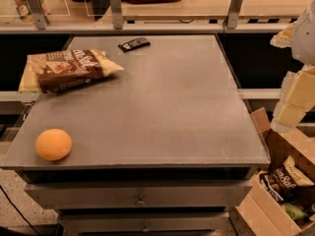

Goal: Move orange near brown chip bag

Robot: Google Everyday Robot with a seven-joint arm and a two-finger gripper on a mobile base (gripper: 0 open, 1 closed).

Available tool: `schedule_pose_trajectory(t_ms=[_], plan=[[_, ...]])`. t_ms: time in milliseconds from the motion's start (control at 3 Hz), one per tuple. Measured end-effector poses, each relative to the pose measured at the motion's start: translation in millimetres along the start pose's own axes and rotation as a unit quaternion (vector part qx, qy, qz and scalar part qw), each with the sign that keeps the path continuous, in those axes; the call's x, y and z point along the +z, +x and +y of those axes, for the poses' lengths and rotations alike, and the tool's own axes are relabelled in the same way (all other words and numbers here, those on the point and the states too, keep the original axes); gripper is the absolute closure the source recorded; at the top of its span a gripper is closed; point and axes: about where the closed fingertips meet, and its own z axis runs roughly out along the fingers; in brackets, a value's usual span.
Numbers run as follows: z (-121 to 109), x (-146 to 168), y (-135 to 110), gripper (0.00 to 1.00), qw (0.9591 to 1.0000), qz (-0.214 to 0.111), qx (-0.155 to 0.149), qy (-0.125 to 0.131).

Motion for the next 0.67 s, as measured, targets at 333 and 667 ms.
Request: schedule_pose_trajectory(t_ms=[333, 667], plan=[[0.0, 0.0, 0.0, 0.0, 1.0, 0.0, 0.0, 0.0], [4.9, 10.0, -1.8, 0.0, 0.9991, -0.042, -0.002, -0.011]])
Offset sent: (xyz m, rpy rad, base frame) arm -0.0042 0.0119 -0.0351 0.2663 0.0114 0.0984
